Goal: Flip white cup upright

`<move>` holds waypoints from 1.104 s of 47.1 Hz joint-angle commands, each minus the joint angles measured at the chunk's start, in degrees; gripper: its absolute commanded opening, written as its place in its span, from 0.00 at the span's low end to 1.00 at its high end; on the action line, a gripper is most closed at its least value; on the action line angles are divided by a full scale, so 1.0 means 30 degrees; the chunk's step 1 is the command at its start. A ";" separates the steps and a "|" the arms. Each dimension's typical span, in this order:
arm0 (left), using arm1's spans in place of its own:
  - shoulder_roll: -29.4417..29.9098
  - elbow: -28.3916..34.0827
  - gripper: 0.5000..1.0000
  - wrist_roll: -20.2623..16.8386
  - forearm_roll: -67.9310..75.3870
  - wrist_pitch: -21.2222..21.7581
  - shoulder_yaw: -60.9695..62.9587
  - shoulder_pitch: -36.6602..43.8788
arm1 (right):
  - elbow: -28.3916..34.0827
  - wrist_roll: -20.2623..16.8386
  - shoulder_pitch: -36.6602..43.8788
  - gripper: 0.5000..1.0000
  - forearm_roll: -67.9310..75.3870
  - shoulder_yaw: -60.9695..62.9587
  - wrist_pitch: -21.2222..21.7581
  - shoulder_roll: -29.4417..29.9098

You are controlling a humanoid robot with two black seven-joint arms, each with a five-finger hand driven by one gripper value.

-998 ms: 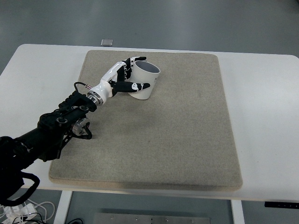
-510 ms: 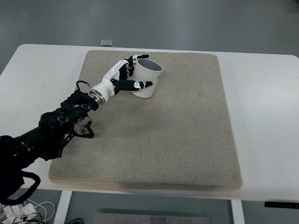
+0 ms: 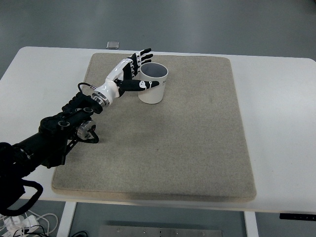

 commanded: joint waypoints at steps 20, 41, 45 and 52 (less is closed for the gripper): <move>0.1804 -0.2723 0.99 0.0001 -0.0028 -0.0029 -0.1452 -0.0584 | 0.0000 0.0024 0.0000 0.90 0.0000 0.0000 0.0000 0.0000; 0.1541 -0.0295 0.99 0.0001 -0.4360 -0.0088 -0.2390 -0.3601 | 0.0000 -0.0005 0.0000 0.90 0.0000 0.0000 0.0000 0.0000; 0.1366 0.0116 0.99 0.0001 -0.5386 -0.0059 -0.2419 -0.3661 | 0.0000 0.0024 0.0000 0.90 0.0000 0.0000 0.0000 0.0000; 0.1306 0.0644 0.99 0.0001 -0.7319 -0.0059 -0.2478 -0.3544 | 0.0000 0.0024 0.0000 0.90 0.0000 0.0000 0.0000 0.0000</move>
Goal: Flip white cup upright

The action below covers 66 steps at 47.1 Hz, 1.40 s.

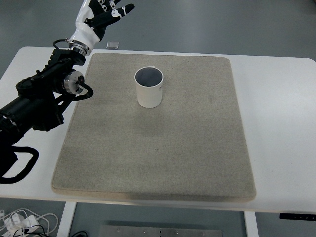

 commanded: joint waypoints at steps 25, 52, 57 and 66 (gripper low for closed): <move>-0.0034 0.1164 0.99 0.1409 -0.8735 -0.0353 -0.0284 0.1051 | 0.0000 0.0021 0.0000 0.90 0.0000 0.0029 0.0000 0.0000; -0.0796 0.4563 0.99 0.6981 -1.1727 -0.5420 -0.2247 0.1284 | 0.0000 -0.0038 0.0000 0.90 0.0117 0.0234 0.0176 0.0000; -0.0796 0.4592 0.99 0.6981 -1.1727 -0.5480 -0.2277 0.1461 | 0.0030 -0.0038 0.0000 0.90 0.0117 0.0175 0.0176 0.0000; -0.0825 0.4651 0.99 0.7010 -1.1727 -0.5305 -0.2277 0.1520 | 0.0030 -0.0038 0.0000 0.90 0.0146 0.0205 0.0176 0.0000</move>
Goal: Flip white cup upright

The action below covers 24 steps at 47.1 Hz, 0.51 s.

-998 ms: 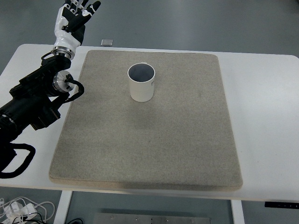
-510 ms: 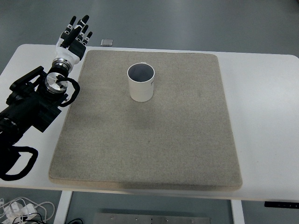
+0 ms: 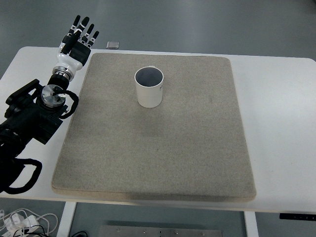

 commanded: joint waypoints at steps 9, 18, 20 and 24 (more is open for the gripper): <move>-0.0186 -0.0019 0.99 0.0057 0.0260 0.1330 0.0277 0.0032 | 0.0000 0.0003 -0.0001 0.90 -0.0005 0.0006 -0.0002 0.0000; -0.0392 -0.0107 0.99 0.0175 0.0846 0.2623 0.0306 -0.0114 | 0.0000 -0.0026 -0.0001 0.90 0.0024 0.0006 -0.0002 0.0000; -0.0392 -0.0107 0.99 0.0175 0.0846 0.2652 0.0306 -0.0173 | 0.0000 0.0003 -0.0001 0.90 0.0023 0.0006 -0.0002 0.0000; -0.0392 -0.0048 0.99 0.0204 0.0876 0.2739 0.0306 -0.0378 | 0.0000 0.0003 -0.0001 0.90 0.0024 0.0006 -0.0002 0.0000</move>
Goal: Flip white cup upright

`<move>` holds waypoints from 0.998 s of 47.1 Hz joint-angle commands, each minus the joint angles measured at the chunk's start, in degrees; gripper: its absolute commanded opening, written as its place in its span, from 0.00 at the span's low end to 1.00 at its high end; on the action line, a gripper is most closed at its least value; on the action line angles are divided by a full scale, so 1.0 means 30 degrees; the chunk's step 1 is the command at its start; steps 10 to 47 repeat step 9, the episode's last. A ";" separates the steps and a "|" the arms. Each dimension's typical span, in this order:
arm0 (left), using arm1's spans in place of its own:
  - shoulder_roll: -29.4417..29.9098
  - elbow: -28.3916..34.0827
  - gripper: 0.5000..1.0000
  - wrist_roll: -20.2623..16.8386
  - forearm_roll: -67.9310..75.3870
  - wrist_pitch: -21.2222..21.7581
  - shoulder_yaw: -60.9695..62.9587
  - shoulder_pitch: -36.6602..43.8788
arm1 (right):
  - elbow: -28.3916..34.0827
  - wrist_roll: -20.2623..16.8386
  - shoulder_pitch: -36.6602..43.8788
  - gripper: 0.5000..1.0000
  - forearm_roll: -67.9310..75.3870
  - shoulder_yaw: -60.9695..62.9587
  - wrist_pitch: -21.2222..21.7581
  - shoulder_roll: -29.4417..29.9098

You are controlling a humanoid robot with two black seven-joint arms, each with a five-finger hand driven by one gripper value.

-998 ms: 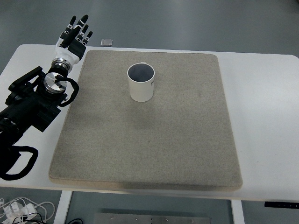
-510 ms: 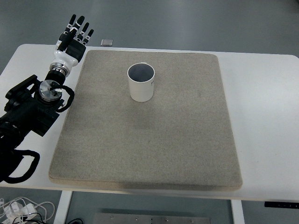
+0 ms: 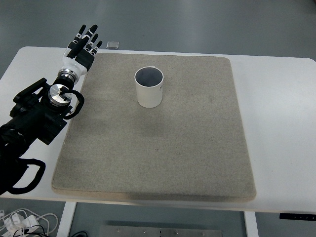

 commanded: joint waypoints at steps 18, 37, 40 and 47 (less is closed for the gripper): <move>0.0118 0.0085 0.99 0.0089 0.0017 0.0155 0.0000 -0.0540 | 0.0000 -0.0009 0.0029 0.90 0.0010 0.0021 -0.0002 0.0000; 0.0118 0.0085 0.99 0.0089 0.0017 0.0155 0.0000 -0.0540 | 0.0000 -0.0009 0.0029 0.90 0.0010 0.0021 -0.0002 0.0000; 0.0118 0.0085 0.99 0.0089 0.0017 0.0155 0.0000 -0.0540 | 0.0000 -0.0009 0.0029 0.90 0.0010 0.0021 -0.0002 0.0000; 0.0118 0.0085 0.99 0.0089 0.0017 0.0155 0.0000 -0.0540 | 0.0000 -0.0009 0.0029 0.90 0.0010 0.0021 -0.0002 0.0000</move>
